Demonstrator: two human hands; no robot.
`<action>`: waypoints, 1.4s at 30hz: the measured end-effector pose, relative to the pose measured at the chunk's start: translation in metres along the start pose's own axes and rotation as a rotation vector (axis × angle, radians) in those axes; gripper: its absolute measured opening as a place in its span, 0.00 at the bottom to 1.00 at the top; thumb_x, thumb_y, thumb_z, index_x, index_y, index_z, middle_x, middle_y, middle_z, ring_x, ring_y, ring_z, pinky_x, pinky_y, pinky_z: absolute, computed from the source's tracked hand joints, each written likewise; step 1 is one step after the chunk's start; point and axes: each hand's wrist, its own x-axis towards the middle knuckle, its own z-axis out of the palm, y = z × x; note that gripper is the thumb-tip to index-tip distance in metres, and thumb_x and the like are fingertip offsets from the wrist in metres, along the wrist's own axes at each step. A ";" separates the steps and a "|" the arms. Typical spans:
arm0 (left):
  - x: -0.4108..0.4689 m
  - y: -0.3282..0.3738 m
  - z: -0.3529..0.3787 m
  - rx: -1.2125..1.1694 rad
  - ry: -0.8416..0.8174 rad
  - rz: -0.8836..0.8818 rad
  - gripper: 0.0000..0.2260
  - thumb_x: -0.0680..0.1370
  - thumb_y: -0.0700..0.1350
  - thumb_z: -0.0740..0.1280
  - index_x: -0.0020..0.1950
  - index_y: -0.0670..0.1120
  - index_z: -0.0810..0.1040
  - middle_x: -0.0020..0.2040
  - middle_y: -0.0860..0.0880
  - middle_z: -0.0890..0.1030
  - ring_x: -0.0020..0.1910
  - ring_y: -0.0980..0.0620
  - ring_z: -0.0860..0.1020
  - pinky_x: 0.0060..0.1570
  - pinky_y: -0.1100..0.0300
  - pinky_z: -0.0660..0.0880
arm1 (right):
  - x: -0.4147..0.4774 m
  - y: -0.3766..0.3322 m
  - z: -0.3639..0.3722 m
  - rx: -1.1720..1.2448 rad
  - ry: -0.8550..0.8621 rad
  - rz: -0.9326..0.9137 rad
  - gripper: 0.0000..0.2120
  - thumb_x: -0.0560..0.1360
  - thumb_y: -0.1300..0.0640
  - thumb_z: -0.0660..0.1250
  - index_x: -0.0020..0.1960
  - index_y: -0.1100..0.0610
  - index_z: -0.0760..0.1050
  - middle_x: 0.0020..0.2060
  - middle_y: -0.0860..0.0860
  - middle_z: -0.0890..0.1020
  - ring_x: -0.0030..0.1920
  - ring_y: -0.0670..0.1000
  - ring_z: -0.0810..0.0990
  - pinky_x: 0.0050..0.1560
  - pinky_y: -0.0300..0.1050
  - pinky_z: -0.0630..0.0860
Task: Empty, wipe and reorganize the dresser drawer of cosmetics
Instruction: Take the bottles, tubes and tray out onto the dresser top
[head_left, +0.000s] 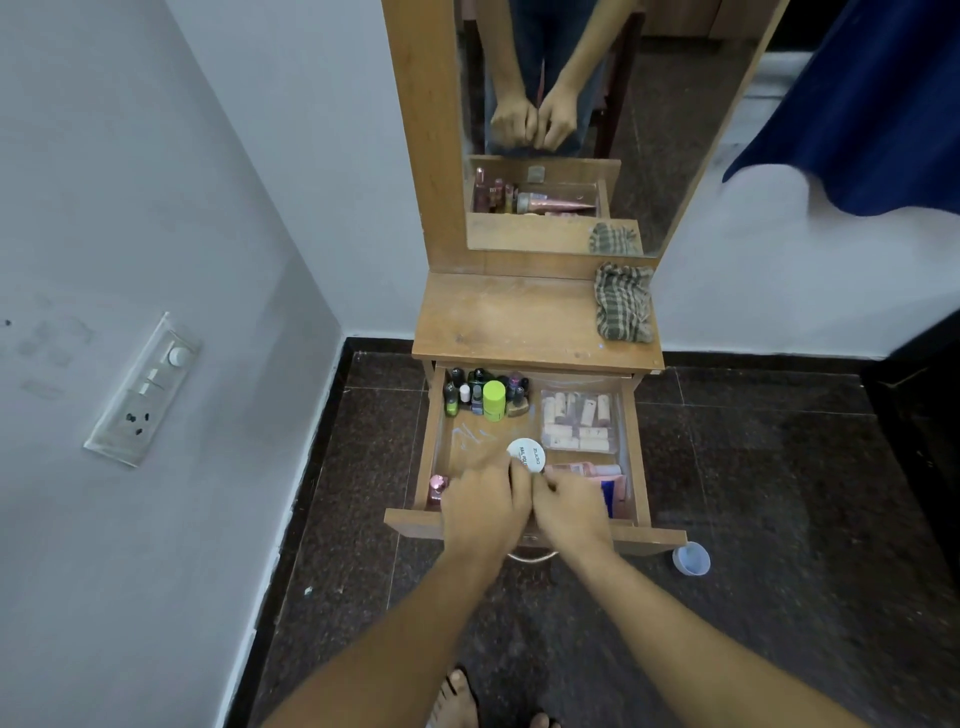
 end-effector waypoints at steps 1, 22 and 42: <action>0.013 0.003 -0.007 -0.060 0.025 0.004 0.11 0.83 0.52 0.57 0.43 0.50 0.69 0.39 0.49 0.78 0.38 0.44 0.76 0.36 0.54 0.65 | 0.009 -0.012 -0.005 0.002 0.037 -0.052 0.20 0.82 0.53 0.61 0.31 0.53 0.73 0.29 0.49 0.79 0.34 0.50 0.79 0.35 0.47 0.74; 0.111 -0.047 0.012 -0.123 0.097 0.044 0.06 0.82 0.49 0.62 0.53 0.51 0.77 0.50 0.51 0.82 0.46 0.46 0.80 0.41 0.56 0.68 | 0.119 -0.038 0.018 -0.228 0.302 -0.160 0.09 0.78 0.52 0.68 0.58 0.46 0.79 0.49 0.50 0.86 0.53 0.58 0.82 0.51 0.52 0.80; 0.121 -0.057 0.025 -0.098 0.142 0.116 0.06 0.84 0.48 0.61 0.53 0.49 0.76 0.49 0.52 0.82 0.43 0.50 0.79 0.38 0.58 0.67 | 0.154 -0.030 0.027 -0.354 0.233 -0.257 0.06 0.78 0.53 0.68 0.53 0.53 0.81 0.47 0.53 0.86 0.51 0.60 0.83 0.47 0.50 0.78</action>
